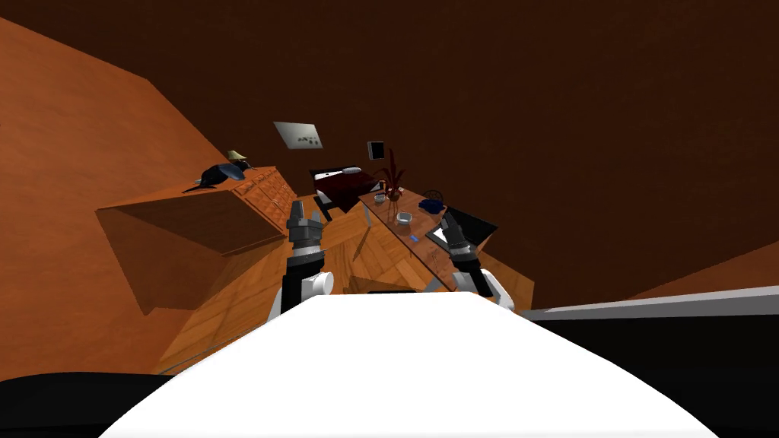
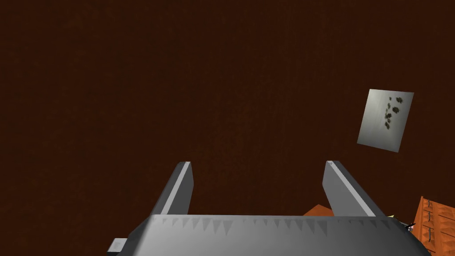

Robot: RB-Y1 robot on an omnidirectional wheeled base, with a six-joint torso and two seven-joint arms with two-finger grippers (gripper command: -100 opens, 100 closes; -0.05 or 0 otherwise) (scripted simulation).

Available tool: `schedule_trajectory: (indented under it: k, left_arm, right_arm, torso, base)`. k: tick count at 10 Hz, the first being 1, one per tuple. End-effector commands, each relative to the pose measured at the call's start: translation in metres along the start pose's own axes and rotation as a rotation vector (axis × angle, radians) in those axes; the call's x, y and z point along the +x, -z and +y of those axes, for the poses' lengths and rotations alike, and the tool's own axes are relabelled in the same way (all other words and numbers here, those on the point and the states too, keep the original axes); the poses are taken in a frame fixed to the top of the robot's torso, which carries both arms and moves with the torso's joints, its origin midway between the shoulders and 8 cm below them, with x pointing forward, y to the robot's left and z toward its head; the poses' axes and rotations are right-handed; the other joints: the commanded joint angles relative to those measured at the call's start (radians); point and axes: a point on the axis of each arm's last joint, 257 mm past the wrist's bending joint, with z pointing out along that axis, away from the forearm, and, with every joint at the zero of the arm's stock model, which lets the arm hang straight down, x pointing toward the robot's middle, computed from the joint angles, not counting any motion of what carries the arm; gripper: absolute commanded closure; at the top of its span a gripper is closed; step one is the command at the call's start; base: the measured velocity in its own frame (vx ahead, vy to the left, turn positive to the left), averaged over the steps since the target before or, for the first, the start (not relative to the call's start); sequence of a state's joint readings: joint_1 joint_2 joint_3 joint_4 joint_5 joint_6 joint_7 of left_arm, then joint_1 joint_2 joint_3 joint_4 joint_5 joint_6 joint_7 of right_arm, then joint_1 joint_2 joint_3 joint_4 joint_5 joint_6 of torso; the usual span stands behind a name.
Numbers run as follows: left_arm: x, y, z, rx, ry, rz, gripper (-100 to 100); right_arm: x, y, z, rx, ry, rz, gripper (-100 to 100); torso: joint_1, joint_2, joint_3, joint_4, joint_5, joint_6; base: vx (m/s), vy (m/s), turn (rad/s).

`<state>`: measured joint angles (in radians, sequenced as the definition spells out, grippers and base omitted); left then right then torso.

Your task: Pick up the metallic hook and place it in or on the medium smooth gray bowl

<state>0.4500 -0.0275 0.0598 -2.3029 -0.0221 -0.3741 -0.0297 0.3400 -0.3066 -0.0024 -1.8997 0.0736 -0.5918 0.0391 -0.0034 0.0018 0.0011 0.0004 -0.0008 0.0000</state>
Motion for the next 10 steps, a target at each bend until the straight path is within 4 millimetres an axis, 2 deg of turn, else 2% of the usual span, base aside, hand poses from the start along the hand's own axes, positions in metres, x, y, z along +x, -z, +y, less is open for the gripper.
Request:
schedule_trajectory:
  k: [1, 2, 4, 5, 6, 7, 9, 10]
  left_arm:
    - [0.0, 0.0, 0.0, 0.0, 0.0, 0.0, 0]
    - [0.0, 0.0, 0.0, 0.0, 0.0, 0.0, 0]
    - [0.0, 0.0, 0.0, 0.0, 0.0, 0.0, 0]
    - [0.0, 0.0, 0.0, 0.0, 0.0, 0.0, 0]
    - [0.0, 0.0, 0.0, 0.0, 0.0, 0.0, 0]
    - [0.0, 0.0, 0.0, 0.0, 0.0, 0.0, 0]
    - [0.0, 0.0, 0.0, 0.0, 0.0, 0.0, 0]
    - [0.0, 0.0, 0.0, 0.0, 0.0, 0.0, 0]
  right_arm:
    - [0.005, 0.002, -0.023, 0.045, 0.059, 0.053, -100]
    - [0.006, 0.005, -0.03, 0.062, 0.059, 0.055, -100]
    - [0.012, 0.015, -0.065, 0.13, 0.137, 0.13, -100]
    - [0.012, 0.015, -0.065, 0.13, 0.137, 0.13, -100]
    - [0.014, 0.022, -0.082, 0.163, 0.178, 0.171, -100]
    - [0.014, 0.022, -0.083, 0.164, 0.178, 0.171, -100]
    - [0.019, 0.036, -0.113, 0.222, 0.262, 0.255, -100]
    - [0.018, 0.039, -0.118, 0.234, 0.262, 0.257, -100]
  torso:
    - [0.0, 0.0, 0.0, 0.0, 0.0, 0.0]
    - [-0.001, 0.0, 0.0, 0.0, 0.0, 0.0]
    - [0.0, -0.001, -0.001, 0.0, 0.0, 0.0]
    - [-0.001, -0.001, -0.001, 0.0, 0.0, 0.0]
    - [0.0, -0.001, -0.001, 0.0, 0.0, 0.0]
    - [0.0, -0.001, -0.001, 0.0, 0.0, 0.0]
    - [0.001, -0.002, -0.001, 0.0, 0.0, 0.0]
    - [0.0, -0.002, -0.001, 0.0, 0.0, 0.0]
  base:
    - [-0.048, -0.055, 0.16]
    - [-0.028, -0.056, 0.046]
    - [-0.024, -0.047, 0.133]
    - [-0.024, -0.038, 0.058]
    - [-0.025, -0.035, 0.118]
    - [-0.018, -0.027, 0.062]
    - [-0.017, -0.032, 0.153]
    - [-0.013, -0.034, 0.066]
